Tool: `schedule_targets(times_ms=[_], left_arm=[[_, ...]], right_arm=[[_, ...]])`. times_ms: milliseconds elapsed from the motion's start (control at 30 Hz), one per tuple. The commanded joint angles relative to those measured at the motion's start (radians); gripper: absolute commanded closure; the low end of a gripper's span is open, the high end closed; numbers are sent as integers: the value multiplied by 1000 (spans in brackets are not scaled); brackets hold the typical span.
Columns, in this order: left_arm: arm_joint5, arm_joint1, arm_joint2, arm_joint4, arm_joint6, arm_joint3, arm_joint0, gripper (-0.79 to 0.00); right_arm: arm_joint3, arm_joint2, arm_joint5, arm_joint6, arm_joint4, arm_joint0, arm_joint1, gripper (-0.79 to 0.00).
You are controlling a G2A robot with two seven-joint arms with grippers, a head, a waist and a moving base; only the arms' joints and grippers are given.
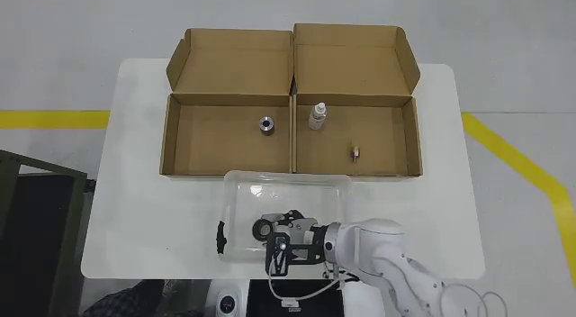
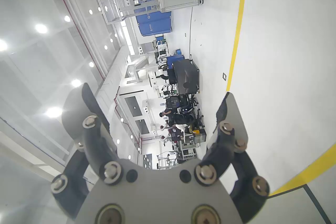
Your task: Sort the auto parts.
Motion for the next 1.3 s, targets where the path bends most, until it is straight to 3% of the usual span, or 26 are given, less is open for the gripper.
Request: schedule_targets(times_ms=[0,300,967,1167,1267], left_arm=[[0,0,0,0,0,0,0,-785],[0,0,0,0,0,0,0,-785],[0,0,0,0,0,0,0,-785],[0,0,0,0,0,0,0,-785],[0,0,0,0,0,0,0,-785]], right_arm=[[9,-6,2,-1,-3,6,0,-372],[73,-36,13,-3,1,42,-3,-449],[229,-138,48,11,82,165,-34,-465],[243,-149,46,6,104,182,-38,-382],[250,-150,43,-1,122,186,-39,-277]])
